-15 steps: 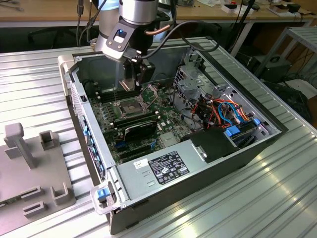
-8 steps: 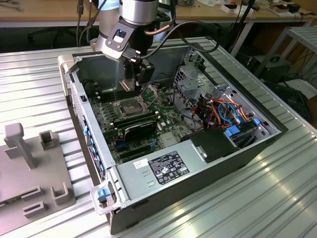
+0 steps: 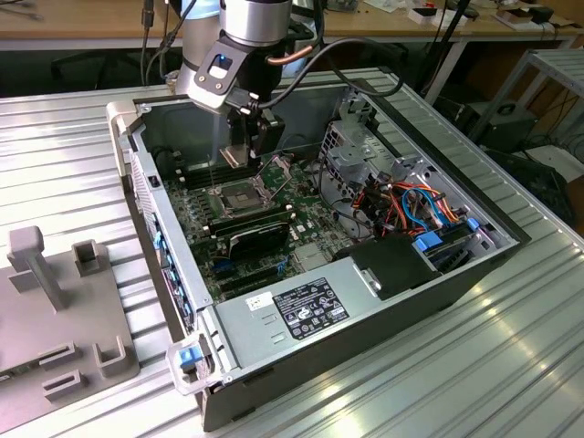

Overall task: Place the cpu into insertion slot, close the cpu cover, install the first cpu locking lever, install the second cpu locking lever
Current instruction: 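Place the cpu into insertion slot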

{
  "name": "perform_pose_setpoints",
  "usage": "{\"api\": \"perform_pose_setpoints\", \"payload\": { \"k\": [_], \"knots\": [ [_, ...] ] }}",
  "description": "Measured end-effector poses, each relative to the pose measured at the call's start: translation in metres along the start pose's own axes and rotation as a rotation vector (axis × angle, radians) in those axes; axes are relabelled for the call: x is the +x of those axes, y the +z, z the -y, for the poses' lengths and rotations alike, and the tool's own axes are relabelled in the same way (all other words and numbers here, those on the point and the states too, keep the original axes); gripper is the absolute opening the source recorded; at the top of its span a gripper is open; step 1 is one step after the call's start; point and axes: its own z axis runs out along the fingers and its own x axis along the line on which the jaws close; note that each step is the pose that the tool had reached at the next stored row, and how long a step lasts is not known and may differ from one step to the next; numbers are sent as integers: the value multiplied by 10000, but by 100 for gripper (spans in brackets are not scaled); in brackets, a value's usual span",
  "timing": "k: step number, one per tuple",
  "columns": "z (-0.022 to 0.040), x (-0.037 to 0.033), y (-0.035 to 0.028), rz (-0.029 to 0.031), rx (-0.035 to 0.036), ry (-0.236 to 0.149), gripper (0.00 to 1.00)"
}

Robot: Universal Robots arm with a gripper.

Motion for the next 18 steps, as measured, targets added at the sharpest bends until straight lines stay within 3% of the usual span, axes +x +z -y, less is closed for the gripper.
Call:
{"api": "perform_pose_setpoints", "payload": {
  "k": [3, 9, 15, 18],
  "knots": [
    [-5, 23, 24, 4, 3, 52, 54],
    [-34, 30, 134, 28, 20, 625, 54],
    [-123, 79, 312, 33, 23, 681, 54],
    [-139, 86, 381, 35, 23, 681, 54]
  ]
}}
